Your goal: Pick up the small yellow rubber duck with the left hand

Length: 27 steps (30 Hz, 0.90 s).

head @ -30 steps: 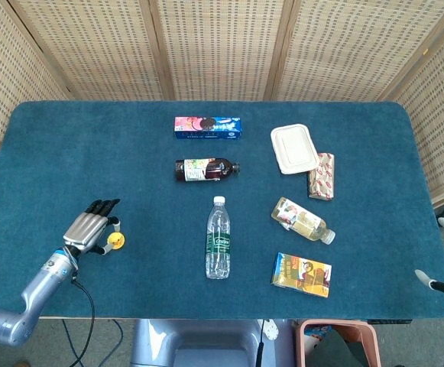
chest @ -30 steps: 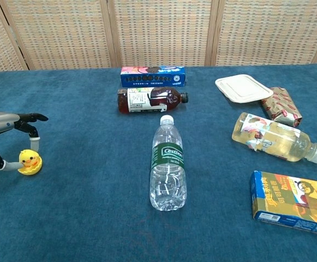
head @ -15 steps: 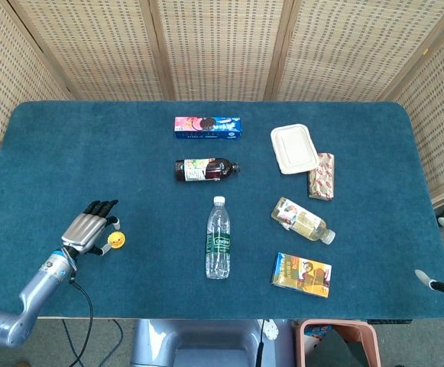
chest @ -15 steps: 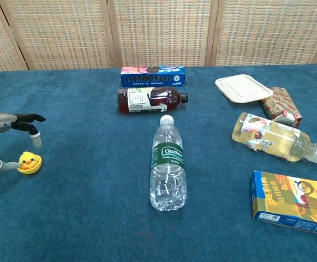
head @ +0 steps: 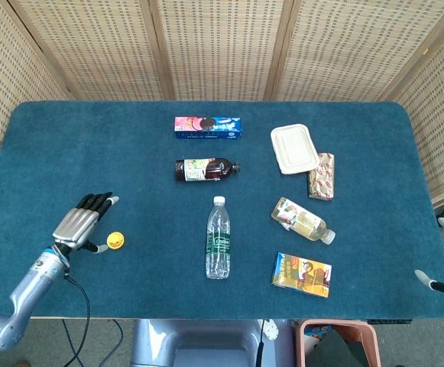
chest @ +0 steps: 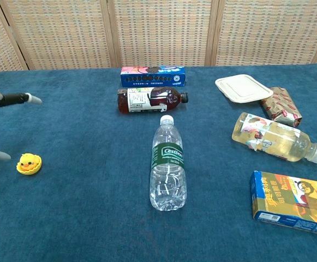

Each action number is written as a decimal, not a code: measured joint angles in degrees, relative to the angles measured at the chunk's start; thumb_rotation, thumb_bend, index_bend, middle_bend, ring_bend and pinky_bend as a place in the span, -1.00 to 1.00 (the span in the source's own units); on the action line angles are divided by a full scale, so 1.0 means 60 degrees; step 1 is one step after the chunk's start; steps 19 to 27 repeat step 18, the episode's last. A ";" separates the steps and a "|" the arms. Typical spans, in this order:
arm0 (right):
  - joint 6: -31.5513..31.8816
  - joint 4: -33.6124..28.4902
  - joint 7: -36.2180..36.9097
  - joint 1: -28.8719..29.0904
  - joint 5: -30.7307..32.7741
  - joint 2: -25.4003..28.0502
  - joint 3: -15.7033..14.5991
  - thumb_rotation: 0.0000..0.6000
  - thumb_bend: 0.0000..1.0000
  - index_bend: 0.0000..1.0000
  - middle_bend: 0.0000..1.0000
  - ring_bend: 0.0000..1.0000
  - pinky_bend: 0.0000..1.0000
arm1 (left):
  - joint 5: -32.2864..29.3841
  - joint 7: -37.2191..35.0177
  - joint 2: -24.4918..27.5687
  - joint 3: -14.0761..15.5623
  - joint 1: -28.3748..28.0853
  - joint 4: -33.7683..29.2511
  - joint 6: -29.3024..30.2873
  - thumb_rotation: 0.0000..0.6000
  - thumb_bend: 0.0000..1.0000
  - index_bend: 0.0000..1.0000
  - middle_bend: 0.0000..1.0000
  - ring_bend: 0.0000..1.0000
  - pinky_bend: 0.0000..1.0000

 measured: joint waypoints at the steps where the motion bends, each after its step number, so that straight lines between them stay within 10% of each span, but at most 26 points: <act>1: 0.0004 0.0001 0.0010 -0.0003 -0.0002 0.0004 0.0000 1.00 -1.00 -1.00 -1.00 -1.00 -1.00 | 0.0029 -0.0077 0.0126 -0.0036 0.0085 -0.0139 0.0208 1.00 -1.00 -1.00 -1.00 -1.00 -1.00; 14: 0.0152 -0.0025 0.0061 -0.0072 -0.0154 0.0039 -0.0039 1.00 -1.00 -1.00 -1.00 -1.00 -1.00 | 0.0293 0.0455 0.1860 -0.0107 0.2540 -0.2775 0.4476 1.00 -1.00 -1.00 -1.00 -1.00 -1.00; 27: 0.0182 -0.0045 -0.0032 -0.0075 -0.0195 0.0022 -0.0052 1.00 -1.00 -1.00 -1.00 -1.00 -1.00 | 0.0454 0.0077 0.2428 0.0043 0.2911 -0.3194 0.4637 1.00 -1.00 -1.00 -1.00 -1.00 -1.00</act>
